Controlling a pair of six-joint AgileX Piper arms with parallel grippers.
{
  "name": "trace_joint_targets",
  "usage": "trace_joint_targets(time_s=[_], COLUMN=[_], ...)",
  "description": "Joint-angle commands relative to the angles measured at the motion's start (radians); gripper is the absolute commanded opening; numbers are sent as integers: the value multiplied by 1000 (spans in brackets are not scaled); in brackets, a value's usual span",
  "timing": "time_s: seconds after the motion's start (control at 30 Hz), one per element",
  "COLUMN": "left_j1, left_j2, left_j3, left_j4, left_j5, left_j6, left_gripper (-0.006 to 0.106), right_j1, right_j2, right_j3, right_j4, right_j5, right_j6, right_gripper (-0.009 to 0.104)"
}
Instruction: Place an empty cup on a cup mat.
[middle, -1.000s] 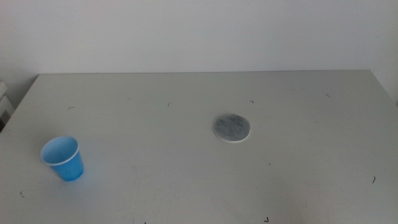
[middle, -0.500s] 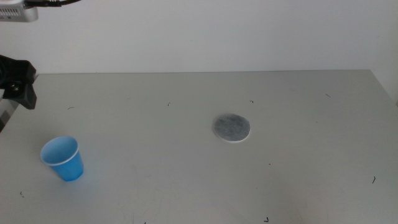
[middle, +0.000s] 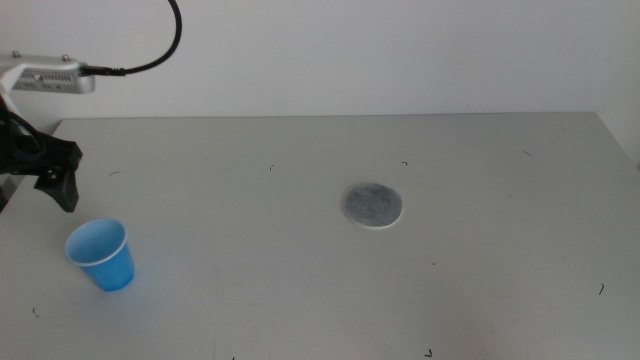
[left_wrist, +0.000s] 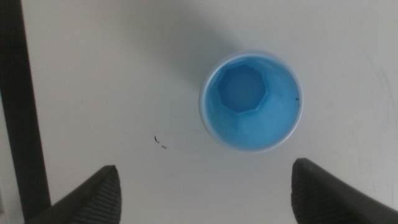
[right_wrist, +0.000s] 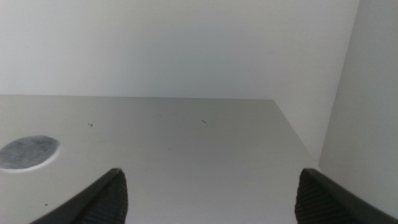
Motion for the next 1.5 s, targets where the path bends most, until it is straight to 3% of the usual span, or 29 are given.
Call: trace_joint_targets(time_s=[0.0, 0.63, 0.7, 0.8, 1.0, 1.07, 1.23, 1.47], left_j1=[3, 2, 2, 2, 1, 1, 1, 0], left_j2=[16, 314, 317, 317, 317, 316, 282, 181], left_j3=[-30, -30, -30, -30, -30, -30, -31, -79], left_j4=[-11, -12, -12, -12, -17, -29, -32, -178], left_j5=[-47, -79, -88, -91, -84, -76, -40, 7], left_j6=[15, 27, 31, 45, 45, 51, 48, -8], left_gripper=[105, 102, 96, 74, 13, 0, 0, 0], right_j1=[0, 0, 0, 0, 0, 0, 0, 0], right_j2=[-26, -26, -26, -26, -26, -26, -26, -26], right_j3=[-8, -8, -8, -8, -8, -8, -8, -8], right_j4=[-14, -14, -14, -14, -14, -14, -14, -14], right_j5=[-75, -75, -75, -75, -75, -75, -75, -75], right_j6=[-5, -5, -5, -5, -5, -5, -5, -5], right_gripper=[94, 94, 94, 94, 94, 94, 94, 94])
